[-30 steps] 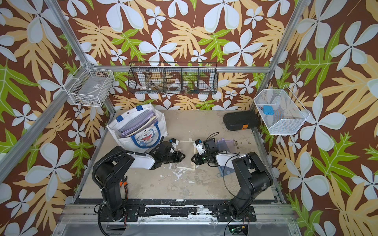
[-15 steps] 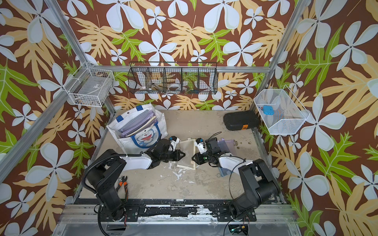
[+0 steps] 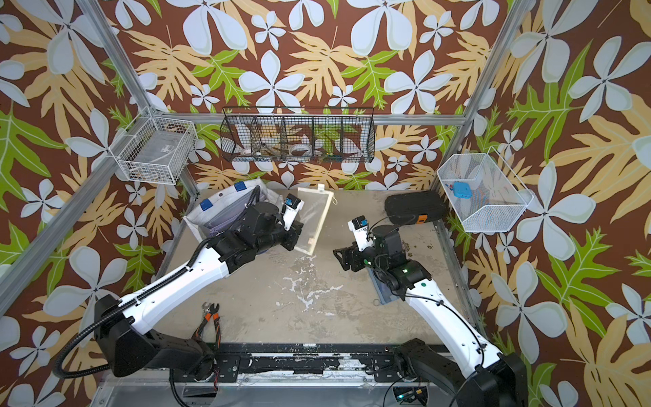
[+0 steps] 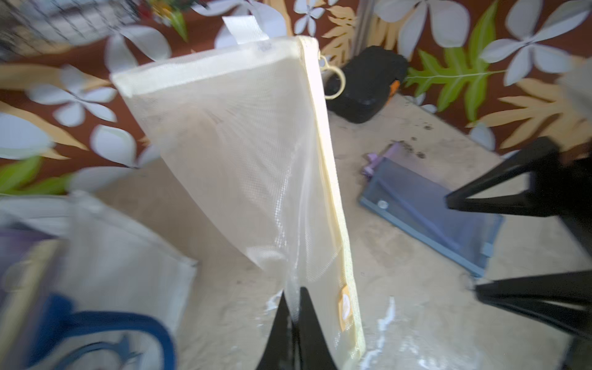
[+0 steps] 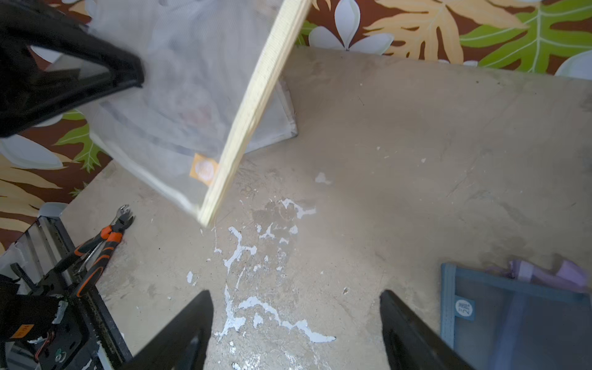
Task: Put the pencil pouch into the canvas bag
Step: Pick up the pencil case from the pencil case, then place the pencil case in the canvas bag.
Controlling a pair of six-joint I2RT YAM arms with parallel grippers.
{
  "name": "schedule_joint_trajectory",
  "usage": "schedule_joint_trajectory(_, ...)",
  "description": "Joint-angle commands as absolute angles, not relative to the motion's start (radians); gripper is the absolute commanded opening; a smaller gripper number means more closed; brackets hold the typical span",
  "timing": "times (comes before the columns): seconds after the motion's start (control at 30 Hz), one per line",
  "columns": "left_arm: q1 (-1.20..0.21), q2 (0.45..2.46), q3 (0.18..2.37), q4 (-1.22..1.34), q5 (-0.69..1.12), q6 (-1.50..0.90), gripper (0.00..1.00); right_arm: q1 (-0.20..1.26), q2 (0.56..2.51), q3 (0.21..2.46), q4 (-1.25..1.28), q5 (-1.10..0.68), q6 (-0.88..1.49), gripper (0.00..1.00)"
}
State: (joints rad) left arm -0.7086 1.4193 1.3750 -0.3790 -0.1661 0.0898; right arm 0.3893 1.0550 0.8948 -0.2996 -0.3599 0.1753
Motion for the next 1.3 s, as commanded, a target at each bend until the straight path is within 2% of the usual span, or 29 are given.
schedule_joint_trajectory(0.0, -0.685, 1.421, 1.475, -0.575, -0.507, 0.280, 0.00, 0.391, 1.046, 0.931, -0.363, -0.360, 0.153, 0.84)
schedule_joint_trajectory(0.2, -0.620, 1.442, 1.601, -0.574, -0.727, 0.421, 0.00, 0.391, 1.025, 0.945, -0.367, -0.406, 0.137, 0.86)
schedule_joint_trajectory(0.43, -0.565, 1.531, 1.672, -0.527, -0.876, 0.633, 0.00, 0.391, 0.940, 0.864, -0.311, -0.445, 0.153, 0.87)
schedule_joint_trajectory(0.6, -0.526, 1.566, 1.659, -0.548, -0.890, 0.660, 0.00, 0.388, 0.930, 0.870, -0.329, -0.445, 0.121, 0.88)
schedule_joint_trajectory(0.97, -0.462, 1.567, 1.546, -0.627, -0.753, 0.572, 0.00, 0.351, 0.886, 0.889, -0.322, -0.480, 0.119, 0.90)
schedule_joint_trajectory(1.27, -0.381, 1.521, 1.355, -0.582, -0.678, 0.576, 0.00, 0.351, 0.891, 0.900, -0.291, -0.491, 0.147, 0.89)
